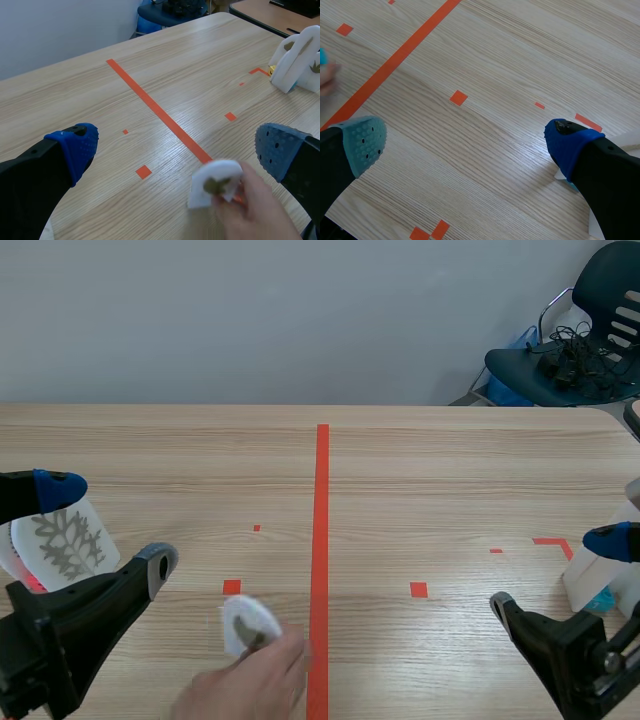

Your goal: Do the leaf sorting experiment

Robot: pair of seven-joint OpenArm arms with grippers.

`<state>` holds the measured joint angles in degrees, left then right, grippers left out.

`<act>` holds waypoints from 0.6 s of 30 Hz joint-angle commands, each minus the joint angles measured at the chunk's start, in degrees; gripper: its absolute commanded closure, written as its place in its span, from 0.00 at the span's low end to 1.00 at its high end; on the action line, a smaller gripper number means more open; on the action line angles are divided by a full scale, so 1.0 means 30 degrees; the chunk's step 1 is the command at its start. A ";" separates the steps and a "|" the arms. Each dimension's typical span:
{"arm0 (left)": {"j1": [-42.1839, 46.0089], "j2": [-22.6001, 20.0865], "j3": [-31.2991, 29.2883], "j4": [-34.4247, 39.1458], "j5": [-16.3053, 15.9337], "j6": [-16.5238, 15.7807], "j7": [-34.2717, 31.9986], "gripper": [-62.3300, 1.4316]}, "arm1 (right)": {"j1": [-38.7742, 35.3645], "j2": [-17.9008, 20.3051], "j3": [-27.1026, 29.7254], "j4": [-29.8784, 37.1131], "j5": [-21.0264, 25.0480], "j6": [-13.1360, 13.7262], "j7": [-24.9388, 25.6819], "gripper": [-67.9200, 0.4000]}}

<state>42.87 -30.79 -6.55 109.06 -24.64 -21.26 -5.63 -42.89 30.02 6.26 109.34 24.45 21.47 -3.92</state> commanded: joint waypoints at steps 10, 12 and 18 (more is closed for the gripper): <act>-0.0022 0.0044 -0.0102 0.0408 -0.0117 -0.0036 -0.0182 0.00 | 0.0015 0.0146 0.0175 0.0321 0.0146 0.0007 0.0299 0.00; -0.0022 0.0044 -0.0102 0.0408 -0.0117 -0.0036 -0.0182 0.00 | 0.0015 0.0146 0.0175 0.0321 0.0146 0.0007 0.0299 0.00; -0.0066 0.0044 -0.0102 0.0408 -0.0117 -0.0036 -0.0117 0.00 | 0.0015 0.0146 0.0175 0.0321 0.0138 0.0007 0.0299 0.00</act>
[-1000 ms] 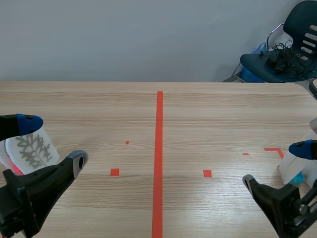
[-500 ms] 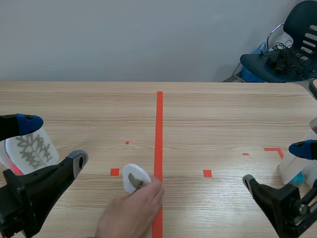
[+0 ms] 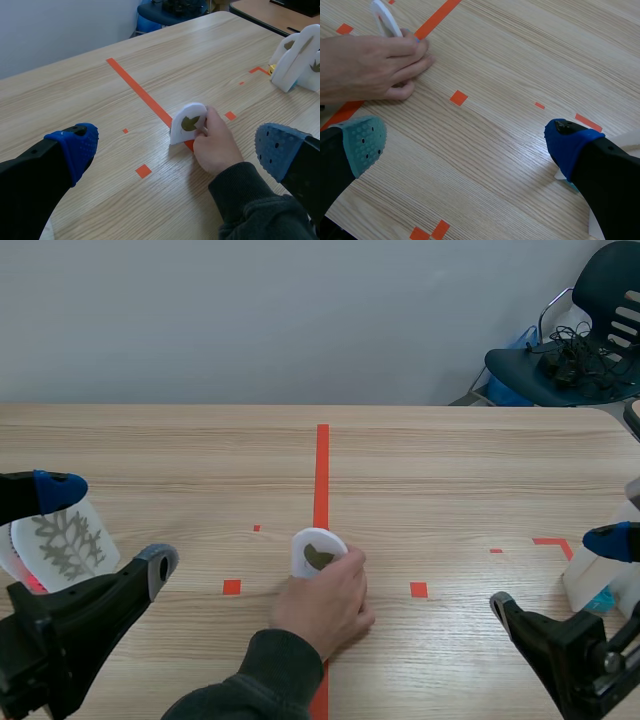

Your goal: Do the leaf sorting experiment

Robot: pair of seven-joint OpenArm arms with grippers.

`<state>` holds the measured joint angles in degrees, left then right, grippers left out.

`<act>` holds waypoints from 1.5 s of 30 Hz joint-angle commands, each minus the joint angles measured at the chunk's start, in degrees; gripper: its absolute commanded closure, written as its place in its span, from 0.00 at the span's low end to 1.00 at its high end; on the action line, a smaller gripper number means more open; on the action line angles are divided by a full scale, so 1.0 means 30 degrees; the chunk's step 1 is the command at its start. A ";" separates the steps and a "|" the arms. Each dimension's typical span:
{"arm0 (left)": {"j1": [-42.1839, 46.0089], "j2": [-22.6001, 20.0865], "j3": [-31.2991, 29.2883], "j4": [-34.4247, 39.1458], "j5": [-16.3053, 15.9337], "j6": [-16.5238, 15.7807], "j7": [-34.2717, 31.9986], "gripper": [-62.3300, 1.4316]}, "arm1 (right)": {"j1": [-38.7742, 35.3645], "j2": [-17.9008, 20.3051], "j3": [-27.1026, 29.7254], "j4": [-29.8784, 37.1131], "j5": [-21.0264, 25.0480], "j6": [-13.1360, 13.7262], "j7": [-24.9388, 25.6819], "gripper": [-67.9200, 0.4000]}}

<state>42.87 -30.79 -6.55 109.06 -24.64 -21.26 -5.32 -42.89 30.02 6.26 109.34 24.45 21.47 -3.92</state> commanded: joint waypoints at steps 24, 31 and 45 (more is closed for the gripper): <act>-0.0066 0.0036 -0.0102 0.0408 -0.0117 -0.0036 -0.0219 0.00 | 0.3978 -0.0066 -0.0138 0.0313 -0.0787 0.0619 -0.0007 0.00; -0.0066 0.0044 -0.0102 0.0408 -0.0117 -0.0036 -0.0226 0.00 | 0.7009 -0.0073 -0.2477 0.0022 -0.0801 0.1020 -0.0750 0.00; -0.0066 0.0044 -0.0102 0.0408 -0.0117 -0.0036 -0.0226 0.00 | 1.3187 -0.3621 -0.9734 -0.8204 -0.2135 0.1013 -0.1778 0.00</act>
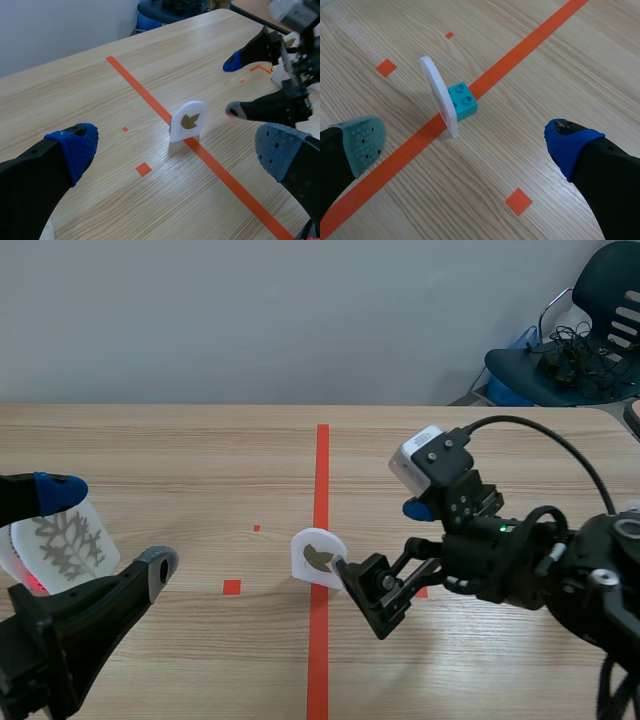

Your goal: Do the leaf sorting experiment

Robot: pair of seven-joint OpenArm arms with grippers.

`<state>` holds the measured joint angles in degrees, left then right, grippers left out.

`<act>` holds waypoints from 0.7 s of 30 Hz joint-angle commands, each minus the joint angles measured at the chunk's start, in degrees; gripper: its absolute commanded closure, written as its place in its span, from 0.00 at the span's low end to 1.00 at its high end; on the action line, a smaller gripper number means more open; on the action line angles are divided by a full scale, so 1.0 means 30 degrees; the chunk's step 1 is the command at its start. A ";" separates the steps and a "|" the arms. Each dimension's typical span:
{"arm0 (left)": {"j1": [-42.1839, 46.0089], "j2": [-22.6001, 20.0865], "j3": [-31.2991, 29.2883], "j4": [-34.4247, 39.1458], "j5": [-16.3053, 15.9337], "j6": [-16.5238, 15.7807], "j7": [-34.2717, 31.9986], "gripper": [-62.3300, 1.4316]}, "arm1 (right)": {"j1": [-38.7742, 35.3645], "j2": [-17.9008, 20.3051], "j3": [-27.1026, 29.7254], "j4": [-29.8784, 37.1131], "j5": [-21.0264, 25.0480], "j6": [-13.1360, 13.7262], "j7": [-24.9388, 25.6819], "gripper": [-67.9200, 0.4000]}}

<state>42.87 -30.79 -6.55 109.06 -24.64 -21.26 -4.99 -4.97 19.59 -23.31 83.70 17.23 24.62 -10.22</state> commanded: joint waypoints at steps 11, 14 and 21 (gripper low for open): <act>-0.0073 0.0044 -0.0102 0.0408 -0.0117 -0.0036 -0.0335 0.00 | 0.2732 -0.2900 -0.1894 -0.3883 -0.0918 -0.0080 0.0743 0.36; -0.0073 0.0036 -0.0102 0.0408 -0.0117 -0.0036 -0.0342 0.00 | 0.2863 -0.3169 -0.2208 -0.4218 -0.1158 -0.0255 0.0736 0.47; -0.0073 0.0044 -0.0102 0.0408 -0.0117 -0.0036 -0.0342 0.00 | 0.2878 -0.3206 -0.2368 -0.4284 -0.1574 -0.0328 0.0729 0.71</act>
<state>42.87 -30.79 -6.55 109.06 -24.64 -21.26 -4.99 2.37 9.87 -30.61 70.00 12.36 23.57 -9.06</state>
